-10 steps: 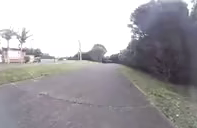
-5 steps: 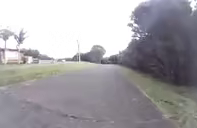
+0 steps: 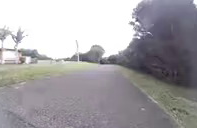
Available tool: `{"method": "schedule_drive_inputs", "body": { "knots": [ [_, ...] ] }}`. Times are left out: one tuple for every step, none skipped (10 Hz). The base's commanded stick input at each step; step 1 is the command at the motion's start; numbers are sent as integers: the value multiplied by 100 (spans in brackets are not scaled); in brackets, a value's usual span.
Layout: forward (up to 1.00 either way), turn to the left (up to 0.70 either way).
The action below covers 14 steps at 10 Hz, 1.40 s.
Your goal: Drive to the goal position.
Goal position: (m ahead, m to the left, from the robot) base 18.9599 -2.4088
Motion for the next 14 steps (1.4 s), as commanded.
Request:
{"method": "schedule_drive_inputs", "body": {
  "knots": [
    [70,0],
    [70,0],
    [70,0],
    [70,0],
    [70,0],
    [70,0],
    [70,0],
    [70,0],
    [70,0],
    [70,0],
    [70,0],
    [70,0],
    [70,0],
    [70,0]
  ]
}}
